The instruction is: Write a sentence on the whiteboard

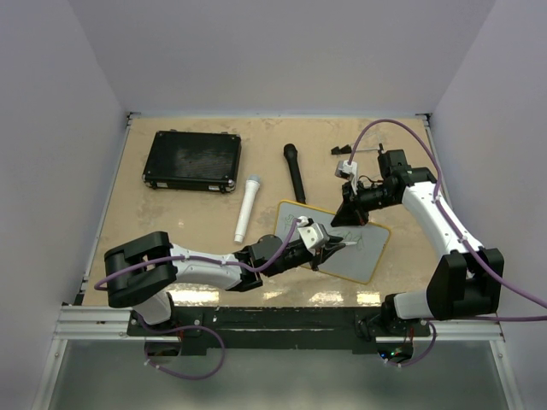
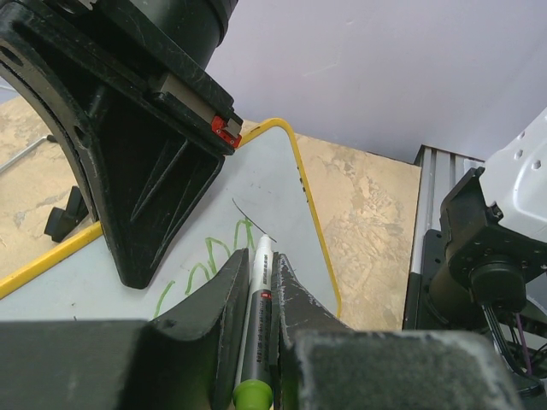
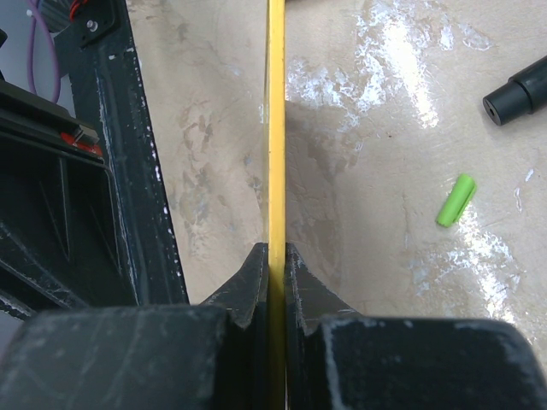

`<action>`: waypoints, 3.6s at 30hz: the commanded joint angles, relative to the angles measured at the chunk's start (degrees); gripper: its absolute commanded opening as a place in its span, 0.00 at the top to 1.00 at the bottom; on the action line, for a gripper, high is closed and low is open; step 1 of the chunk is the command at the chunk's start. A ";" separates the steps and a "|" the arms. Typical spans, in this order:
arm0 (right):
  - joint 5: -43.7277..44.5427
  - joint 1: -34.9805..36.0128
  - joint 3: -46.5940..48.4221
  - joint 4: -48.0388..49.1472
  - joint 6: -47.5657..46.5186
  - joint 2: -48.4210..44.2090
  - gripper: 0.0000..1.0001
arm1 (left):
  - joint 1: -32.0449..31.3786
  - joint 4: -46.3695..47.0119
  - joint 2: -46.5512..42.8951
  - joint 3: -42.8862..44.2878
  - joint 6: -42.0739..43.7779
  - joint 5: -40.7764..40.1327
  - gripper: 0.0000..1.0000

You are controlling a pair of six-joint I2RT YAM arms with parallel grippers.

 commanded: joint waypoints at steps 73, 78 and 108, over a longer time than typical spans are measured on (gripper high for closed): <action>-2.49 -0.24 0.00 1.51 -2.62 -1.72 1.00 | 1.50 -0.94 6.06 3.42 -1.91 0.76 1.00; -2.57 -0.32 0.00 1.51 -2.62 -1.81 1.00 | 1.41 -0.59 6.15 3.59 -1.91 0.68 1.00; -2.57 -0.50 0.00 1.42 -2.71 -1.64 1.00 | 2.47 -1.30 7.56 10.27 0.03 1.03 1.00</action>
